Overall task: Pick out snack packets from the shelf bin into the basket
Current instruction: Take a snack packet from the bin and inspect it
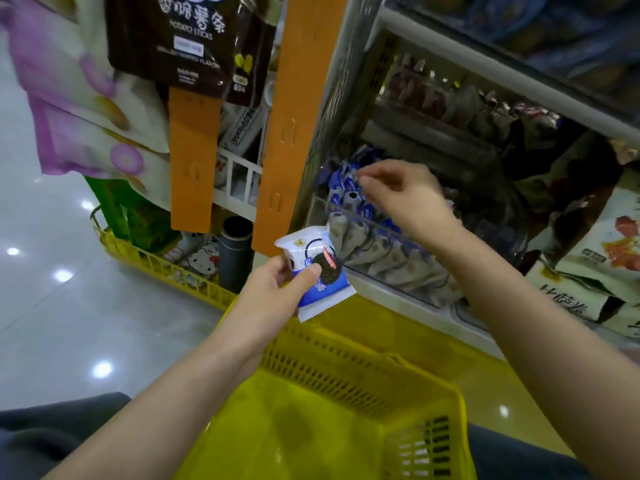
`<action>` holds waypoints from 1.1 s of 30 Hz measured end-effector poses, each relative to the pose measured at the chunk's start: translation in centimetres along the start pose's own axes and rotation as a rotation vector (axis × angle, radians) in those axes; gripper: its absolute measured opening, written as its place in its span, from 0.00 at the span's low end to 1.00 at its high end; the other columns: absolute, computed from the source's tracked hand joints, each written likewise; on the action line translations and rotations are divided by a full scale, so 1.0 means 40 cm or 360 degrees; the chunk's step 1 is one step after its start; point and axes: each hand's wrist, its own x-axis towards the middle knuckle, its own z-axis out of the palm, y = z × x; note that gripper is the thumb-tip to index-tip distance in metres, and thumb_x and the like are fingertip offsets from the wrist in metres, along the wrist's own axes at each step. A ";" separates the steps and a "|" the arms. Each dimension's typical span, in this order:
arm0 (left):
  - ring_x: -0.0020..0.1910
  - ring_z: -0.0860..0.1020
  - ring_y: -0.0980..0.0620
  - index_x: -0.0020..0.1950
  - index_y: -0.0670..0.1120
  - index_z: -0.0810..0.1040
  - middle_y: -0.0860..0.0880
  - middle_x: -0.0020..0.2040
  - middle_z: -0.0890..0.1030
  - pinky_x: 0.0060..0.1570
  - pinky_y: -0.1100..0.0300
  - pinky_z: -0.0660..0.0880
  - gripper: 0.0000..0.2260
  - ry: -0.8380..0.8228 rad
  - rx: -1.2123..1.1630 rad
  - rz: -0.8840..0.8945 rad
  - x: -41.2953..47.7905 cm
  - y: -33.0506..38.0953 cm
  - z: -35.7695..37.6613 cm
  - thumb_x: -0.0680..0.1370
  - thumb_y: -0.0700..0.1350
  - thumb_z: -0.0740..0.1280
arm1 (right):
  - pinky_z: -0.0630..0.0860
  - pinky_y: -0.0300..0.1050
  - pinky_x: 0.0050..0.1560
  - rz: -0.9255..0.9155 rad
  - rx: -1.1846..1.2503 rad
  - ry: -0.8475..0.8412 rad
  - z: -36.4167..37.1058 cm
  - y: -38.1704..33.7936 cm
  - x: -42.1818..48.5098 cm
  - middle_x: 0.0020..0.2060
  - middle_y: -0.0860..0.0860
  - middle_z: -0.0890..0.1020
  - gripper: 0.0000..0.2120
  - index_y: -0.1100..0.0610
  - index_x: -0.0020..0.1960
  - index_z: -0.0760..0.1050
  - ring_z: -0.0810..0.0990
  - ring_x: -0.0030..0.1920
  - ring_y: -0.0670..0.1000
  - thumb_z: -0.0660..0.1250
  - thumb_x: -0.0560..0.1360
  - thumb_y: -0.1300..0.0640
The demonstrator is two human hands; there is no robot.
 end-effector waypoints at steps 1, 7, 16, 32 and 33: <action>0.47 0.82 0.58 0.57 0.52 0.77 0.56 0.48 0.84 0.51 0.57 0.78 0.09 0.0016 0.0012 -0.0003 0.000 0.002 -0.001 0.77 0.47 0.64 | 0.75 0.41 0.52 0.0068 -0.0112 -0.0108 0.013 0.004 0.033 0.46 0.49 0.81 0.09 0.55 0.53 0.79 0.80 0.48 0.47 0.65 0.76 0.54; 0.39 0.83 0.59 0.52 0.48 0.75 0.54 0.44 0.84 0.32 0.67 0.77 0.05 0.0061 -0.0139 -0.0070 0.001 0.004 -0.008 0.77 0.42 0.64 | 0.71 0.42 0.35 0.0240 -0.0560 -0.0500 0.068 0.027 0.132 0.29 0.60 0.76 0.20 0.57 0.31 0.71 0.77 0.32 0.53 0.69 0.71 0.43; 0.41 0.82 0.60 0.55 0.48 0.74 0.50 0.51 0.82 0.32 0.70 0.75 0.07 0.0114 -0.0081 -0.0095 0.002 0.015 -0.010 0.77 0.45 0.64 | 0.76 0.34 0.26 0.0487 -0.0143 -0.0164 0.041 0.031 0.131 0.31 0.55 0.80 0.11 0.67 0.45 0.79 0.77 0.25 0.43 0.69 0.72 0.58; 0.52 0.81 0.45 0.62 0.49 0.75 0.47 0.54 0.83 0.42 0.57 0.77 0.24 -0.0418 -0.0179 -0.0187 -0.047 0.021 0.024 0.70 0.59 0.65 | 0.80 0.38 0.38 0.0496 0.0828 -0.0456 0.012 -0.055 -0.228 0.36 0.51 0.81 0.01 0.58 0.44 0.76 0.80 0.35 0.43 0.67 0.74 0.61; 0.53 0.81 0.45 0.63 0.48 0.73 0.46 0.54 0.83 0.40 0.59 0.77 0.23 -0.0429 -0.0117 -0.0141 -0.051 0.022 0.024 0.70 0.55 0.67 | 0.80 0.38 0.40 0.0432 0.0800 -0.0434 0.013 -0.055 -0.230 0.38 0.53 0.81 0.02 0.58 0.44 0.77 0.80 0.38 0.45 0.66 0.75 0.60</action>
